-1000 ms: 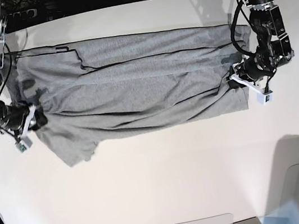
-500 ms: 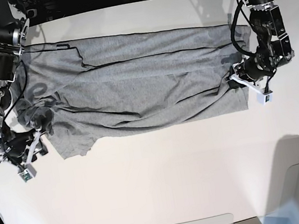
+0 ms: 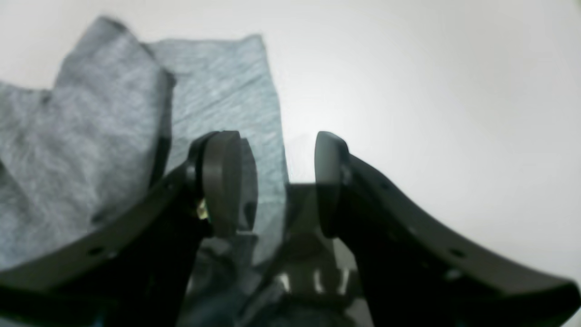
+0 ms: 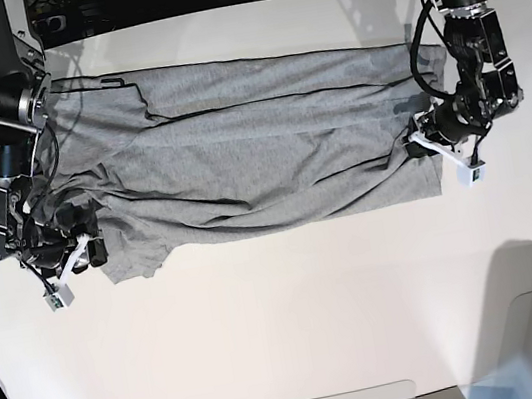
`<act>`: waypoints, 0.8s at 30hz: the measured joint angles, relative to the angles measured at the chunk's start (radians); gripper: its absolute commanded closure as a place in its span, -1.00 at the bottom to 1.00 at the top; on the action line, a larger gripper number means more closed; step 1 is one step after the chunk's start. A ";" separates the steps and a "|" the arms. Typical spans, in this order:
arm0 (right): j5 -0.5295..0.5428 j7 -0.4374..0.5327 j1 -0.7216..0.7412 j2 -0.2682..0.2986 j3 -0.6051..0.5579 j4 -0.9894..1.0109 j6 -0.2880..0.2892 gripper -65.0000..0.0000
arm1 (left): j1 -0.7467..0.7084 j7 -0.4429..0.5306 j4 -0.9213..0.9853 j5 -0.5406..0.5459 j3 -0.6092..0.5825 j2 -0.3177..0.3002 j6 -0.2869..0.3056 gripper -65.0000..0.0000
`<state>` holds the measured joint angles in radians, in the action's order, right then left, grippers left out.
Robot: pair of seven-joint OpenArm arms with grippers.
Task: Fold the T-shirt properly
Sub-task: 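Pull the grasped edges toward the hem, folding the shirt over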
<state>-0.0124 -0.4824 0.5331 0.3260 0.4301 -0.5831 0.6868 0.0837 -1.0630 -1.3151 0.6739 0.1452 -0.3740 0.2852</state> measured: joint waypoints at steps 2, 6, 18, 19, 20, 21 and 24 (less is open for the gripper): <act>0.021 0.019 0.000 -0.003 0.000 0.023 -0.002 0.20 | 0.000 0.001 0.000 0.000 0.000 0.000 0.000 0.75; 0.001 0.035 0.009 -0.022 -0.053 0.034 -0.002 0.47 | 0.000 0.001 0.000 0.000 0.000 0.000 0.000 0.75; -0.039 -0.002 0.049 -0.069 -0.109 0.027 0.000 1.00 | 0.075 -0.066 0.004 -0.015 -0.001 0.003 -0.004 1.00; -0.049 -0.020 0.052 -0.069 -0.109 0.014 0.000 1.00 | 0.098 -0.068 0.004 -0.014 -0.001 0.002 -0.004 1.00; -0.063 -0.029 0.054 -0.070 -0.109 -0.003 0.000 1.00 | 0.119 -0.070 0.004 -0.015 0.000 0.002 -0.004 1.00; -0.071 -0.033 0.053 -0.071 -0.110 -0.023 0.000 1.00 | 0.139 -0.075 0.004 -0.015 0.000 0.002 -0.004 1.00; -0.071 -0.037 0.048 -0.069 -0.110 -0.096 0.000 1.00 | 0.174 -0.082 0.001 -0.011 0.000 0.002 -0.005 1.00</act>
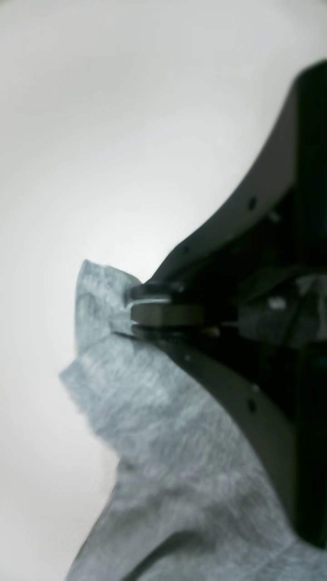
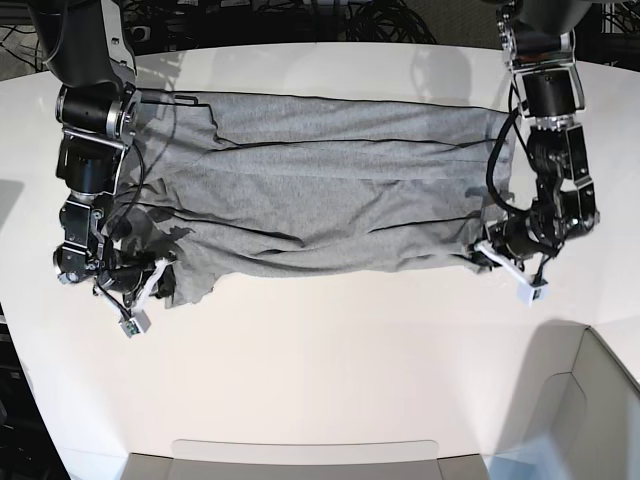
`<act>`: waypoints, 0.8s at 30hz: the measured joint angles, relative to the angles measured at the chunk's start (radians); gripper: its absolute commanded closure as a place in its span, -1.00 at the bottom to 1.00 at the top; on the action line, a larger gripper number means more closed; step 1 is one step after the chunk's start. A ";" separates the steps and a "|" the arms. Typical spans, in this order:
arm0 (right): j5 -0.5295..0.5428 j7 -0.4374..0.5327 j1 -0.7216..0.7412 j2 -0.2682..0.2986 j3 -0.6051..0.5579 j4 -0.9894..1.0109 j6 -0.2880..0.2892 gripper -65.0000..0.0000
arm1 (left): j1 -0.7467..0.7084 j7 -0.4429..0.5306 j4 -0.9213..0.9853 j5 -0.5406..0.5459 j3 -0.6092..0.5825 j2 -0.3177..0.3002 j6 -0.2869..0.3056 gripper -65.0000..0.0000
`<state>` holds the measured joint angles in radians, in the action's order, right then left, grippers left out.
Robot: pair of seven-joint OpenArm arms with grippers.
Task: Fold the T-shirt properly
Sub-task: 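Pull the grasped edges toward the hem, folding the shirt over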
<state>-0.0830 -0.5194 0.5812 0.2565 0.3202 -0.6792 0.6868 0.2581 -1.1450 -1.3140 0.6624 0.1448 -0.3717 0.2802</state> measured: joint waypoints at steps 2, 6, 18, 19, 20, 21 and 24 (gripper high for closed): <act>0.005 -0.006 0.003 0.000 0.000 -0.048 0.000 1.00 | 0.013 -0.003 0.000 -0.002 0.000 0.000 0.001 1.00; 0.004 -0.076 0.008 -0.004 0.000 -0.146 0.000 1.00 | 0.033 -0.004 0.000 -0.004 0.000 -0.003 0.000 1.00; 0.145 -0.294 -0.083 -0.018 0.002 -0.507 0.000 1.00 | 0.049 -0.069 -0.016 -0.007 0.152 -0.011 0.004 1.00; 0.151 -0.312 -0.096 -0.016 0.002 -0.531 0.000 1.00 | 0.047 -0.090 -0.034 -0.008 0.152 -0.010 0.003 1.00; 0.167 -0.330 -0.110 -0.013 0.001 -0.557 0.000 1.00 | 0.047 -0.109 -0.054 -0.005 0.149 -0.008 0.004 1.00; 0.178 -0.338 -0.124 -0.010 0.000 -0.584 0.000 1.00 | 0.047 -0.113 -0.076 -0.003 0.149 -0.006 0.004 1.00; 0.204 -0.369 -0.187 -0.011 0.033 -0.669 0.000 1.00 | 0.053 -0.152 -0.139 0.003 0.147 -0.005 0.006 1.00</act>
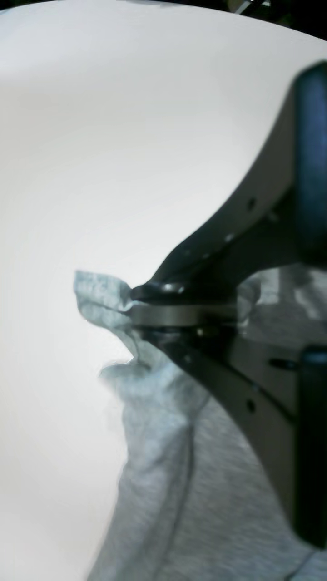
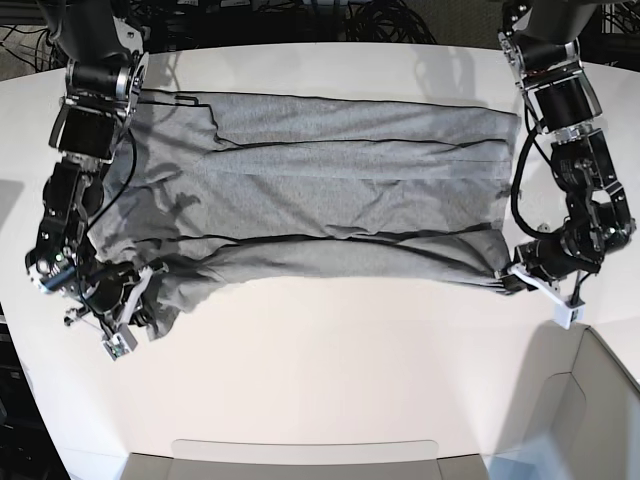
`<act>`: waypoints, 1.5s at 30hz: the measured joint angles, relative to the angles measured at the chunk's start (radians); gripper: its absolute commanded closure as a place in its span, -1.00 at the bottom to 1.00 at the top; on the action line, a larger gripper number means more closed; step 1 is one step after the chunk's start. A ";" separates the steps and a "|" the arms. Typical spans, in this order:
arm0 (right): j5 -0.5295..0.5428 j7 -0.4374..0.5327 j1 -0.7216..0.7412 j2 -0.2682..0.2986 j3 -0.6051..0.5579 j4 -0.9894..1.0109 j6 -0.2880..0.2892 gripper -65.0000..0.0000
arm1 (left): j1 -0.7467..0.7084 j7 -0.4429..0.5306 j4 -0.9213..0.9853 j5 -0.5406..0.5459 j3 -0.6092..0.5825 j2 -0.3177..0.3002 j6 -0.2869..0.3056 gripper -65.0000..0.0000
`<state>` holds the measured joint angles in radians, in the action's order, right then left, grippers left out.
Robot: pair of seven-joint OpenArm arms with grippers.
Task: Fold the T-shirt properly
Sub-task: 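Pull the grasped edges toward the hem, folding the shirt over, then drag the folded shirt back toward the robot with both grippers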
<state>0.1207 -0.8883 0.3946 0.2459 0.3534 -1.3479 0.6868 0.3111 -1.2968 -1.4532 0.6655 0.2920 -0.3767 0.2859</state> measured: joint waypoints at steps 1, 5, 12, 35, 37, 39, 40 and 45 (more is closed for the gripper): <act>0.007 -0.018 -0.024 -0.007 0.029 -0.032 0.000 1.00 | -0.001 -0.018 -0.021 0.000 0.002 -0.001 0.000 1.00; 0.009 -0.088 -0.078 -0.005 0.111 -0.121 0.000 1.00 | -0.010 -0.091 -0.074 -0.005 0.003 -0.002 0.067 1.00; 0.008 -0.158 -0.201 -0.026 0.188 -0.274 0.000 1.00 | -0.080 -0.111 -0.104 -0.008 0.003 -0.039 0.145 1.00; 0.152 -0.293 -0.568 -0.084 0.328 -0.595 0.000 1.00 | -0.358 -0.114 -0.259 0.003 -0.004 -0.095 0.149 1.00; 0.145 -0.294 -0.590 -0.101 0.348 -0.618 0.000 1.00 | -0.364 -0.106 -0.259 0.009 -0.004 -0.112 0.149 1.00; 0.147 -0.293 -0.606 -0.108 0.360 -0.631 0.000 1.00 | -0.380 -0.097 -0.261 0.008 -0.004 -0.114 0.148 1.00; 0.150 -0.292 -0.615 -0.108 0.365 -0.635 0.000 1.00 | -0.391 -0.105 -0.261 0.007 -0.004 -0.113 0.148 1.00; 0.146 -0.293 -0.678 -0.114 0.370 -0.639 0.000 1.00 | -0.432 -0.112 -0.261 0.005 -0.001 -0.111 0.266 1.00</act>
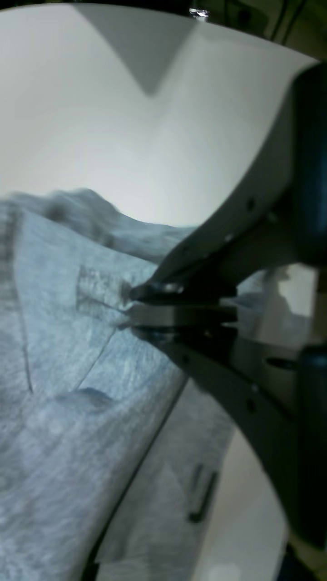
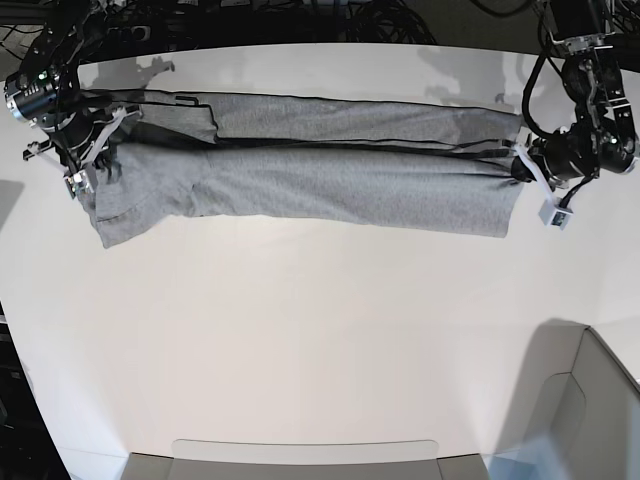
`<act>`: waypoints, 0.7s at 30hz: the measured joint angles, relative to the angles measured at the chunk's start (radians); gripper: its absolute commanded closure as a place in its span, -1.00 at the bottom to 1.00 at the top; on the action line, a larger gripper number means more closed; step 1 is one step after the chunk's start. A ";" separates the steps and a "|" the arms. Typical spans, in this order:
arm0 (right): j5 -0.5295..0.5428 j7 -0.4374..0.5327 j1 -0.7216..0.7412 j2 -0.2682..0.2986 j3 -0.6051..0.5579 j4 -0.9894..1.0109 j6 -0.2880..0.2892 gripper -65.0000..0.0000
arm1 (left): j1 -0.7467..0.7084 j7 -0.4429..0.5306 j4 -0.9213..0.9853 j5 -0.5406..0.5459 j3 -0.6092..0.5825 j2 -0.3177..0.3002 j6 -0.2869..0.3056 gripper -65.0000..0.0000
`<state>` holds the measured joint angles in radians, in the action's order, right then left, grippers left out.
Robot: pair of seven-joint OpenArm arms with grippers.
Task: Fold the T-shirt properly
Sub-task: 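Drag the folded shirt back toward the robot with both grippers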
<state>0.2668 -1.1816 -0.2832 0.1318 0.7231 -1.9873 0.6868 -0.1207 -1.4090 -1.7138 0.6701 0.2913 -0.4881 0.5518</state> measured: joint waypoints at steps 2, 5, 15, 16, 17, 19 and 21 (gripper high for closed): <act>0.000 0.000 -0.016 -0.006 0.000 -0.001 0.000 1.00 | -0.011 0.003 0.000 -0.004 0.000 0.000 0.018 1.00; 0.003 0.004 -0.034 -0.004 0.000 -0.001 0.000 1.00 | -0.030 0.003 0.000 -0.004 0.001 0.000 0.019 1.00; -0.001 0.008 -0.095 -0.023 0.001 -0.002 0.000 1.00 | -0.089 0.043 0.002 -0.008 -0.002 0.002 0.022 1.00; 0.000 0.007 -0.098 -0.028 0.000 -0.002 0.000 1.00 | -0.097 0.044 0.003 -0.008 -0.003 0.002 0.022 1.00; 0.000 0.007 -0.099 -0.027 0.000 -0.002 0.000 1.00 | -0.102 0.042 0.003 -0.016 -0.003 0.002 0.022 0.88; -0.004 0.007 -0.098 -0.027 0.001 -0.002 0.000 1.00 | -0.103 0.045 0.003 -0.043 -0.003 0.003 0.022 0.61; -0.005 0.007 -0.091 -0.038 0.001 -0.002 0.000 0.98 | -0.103 0.052 0.003 -0.057 -0.001 0.003 0.021 0.34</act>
<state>0.2619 -1.1744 -0.3740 0.0937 0.7238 -1.9888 0.6868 -0.2241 -1.3567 -1.7107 0.6128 0.2905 -0.4847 0.5732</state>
